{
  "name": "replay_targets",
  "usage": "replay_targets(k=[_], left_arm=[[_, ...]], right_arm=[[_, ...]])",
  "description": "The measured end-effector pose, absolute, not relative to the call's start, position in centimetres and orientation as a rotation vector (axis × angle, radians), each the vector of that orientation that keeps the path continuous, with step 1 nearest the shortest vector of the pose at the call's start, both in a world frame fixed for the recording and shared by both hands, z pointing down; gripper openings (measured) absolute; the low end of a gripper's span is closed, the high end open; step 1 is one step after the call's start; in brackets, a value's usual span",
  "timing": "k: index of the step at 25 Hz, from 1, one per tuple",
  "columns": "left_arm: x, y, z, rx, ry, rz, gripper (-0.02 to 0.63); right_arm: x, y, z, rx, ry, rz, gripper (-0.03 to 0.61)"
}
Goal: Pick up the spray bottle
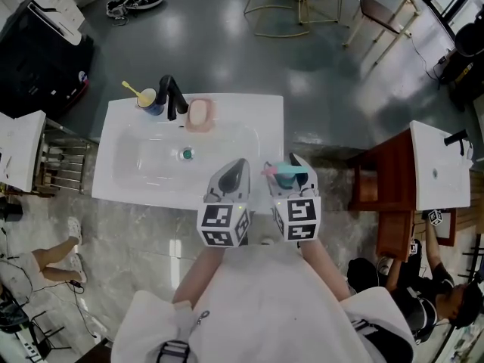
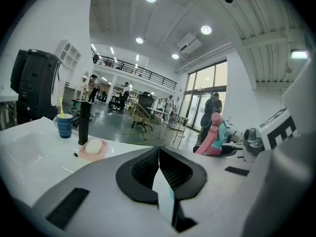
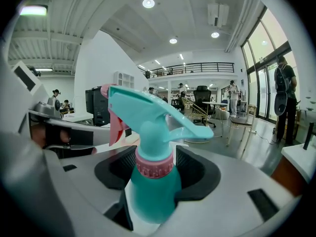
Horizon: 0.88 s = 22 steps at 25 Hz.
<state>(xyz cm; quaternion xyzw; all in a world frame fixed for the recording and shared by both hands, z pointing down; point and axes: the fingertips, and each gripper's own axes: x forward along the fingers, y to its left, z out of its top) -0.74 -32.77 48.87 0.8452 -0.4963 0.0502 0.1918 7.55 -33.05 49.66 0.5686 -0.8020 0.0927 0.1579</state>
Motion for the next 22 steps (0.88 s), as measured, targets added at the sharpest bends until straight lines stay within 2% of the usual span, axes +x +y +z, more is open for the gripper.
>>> replay_targets(k=[22], left_arm=[[-1.0, -32.25, 48.78, 2.367, -1.441, 0.153, 0.026]], right_arm=[[6.76, -32.69, 49.75, 1.571, -2.321, 0.246, 0.264]])
